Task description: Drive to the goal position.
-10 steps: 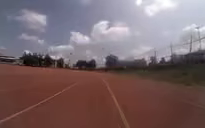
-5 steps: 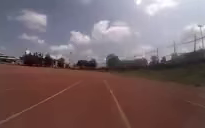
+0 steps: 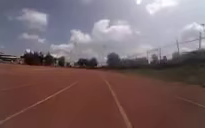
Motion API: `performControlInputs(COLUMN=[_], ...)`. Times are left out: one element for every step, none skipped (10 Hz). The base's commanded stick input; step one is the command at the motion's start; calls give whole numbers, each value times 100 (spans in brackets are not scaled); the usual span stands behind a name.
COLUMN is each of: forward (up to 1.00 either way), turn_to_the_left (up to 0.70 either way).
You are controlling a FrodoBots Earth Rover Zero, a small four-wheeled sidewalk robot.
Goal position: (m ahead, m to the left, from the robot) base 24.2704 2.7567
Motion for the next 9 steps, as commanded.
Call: performControlInputs(forward=[70,70,70,70,70,70,70,70,70], turn_to_the_left=[0,0,0,0,0,0,0,0,0])
